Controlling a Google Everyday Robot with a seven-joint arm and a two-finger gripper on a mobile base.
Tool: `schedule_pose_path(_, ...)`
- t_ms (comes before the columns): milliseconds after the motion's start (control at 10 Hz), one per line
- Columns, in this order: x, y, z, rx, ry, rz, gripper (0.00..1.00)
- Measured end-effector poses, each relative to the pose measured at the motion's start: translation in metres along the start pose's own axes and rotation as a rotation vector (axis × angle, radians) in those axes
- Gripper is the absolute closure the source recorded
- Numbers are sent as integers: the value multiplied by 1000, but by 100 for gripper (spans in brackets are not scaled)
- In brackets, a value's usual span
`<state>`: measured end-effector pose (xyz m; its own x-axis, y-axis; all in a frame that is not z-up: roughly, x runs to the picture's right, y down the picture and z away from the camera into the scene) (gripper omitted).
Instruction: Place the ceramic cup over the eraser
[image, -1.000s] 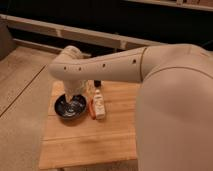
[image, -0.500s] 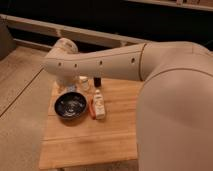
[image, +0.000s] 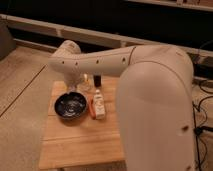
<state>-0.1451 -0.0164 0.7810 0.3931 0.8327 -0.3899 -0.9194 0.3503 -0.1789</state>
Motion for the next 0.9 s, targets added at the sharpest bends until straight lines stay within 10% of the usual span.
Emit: schedule_pose_path(900, -73, -28, 40, -61, -75, -107, 35)
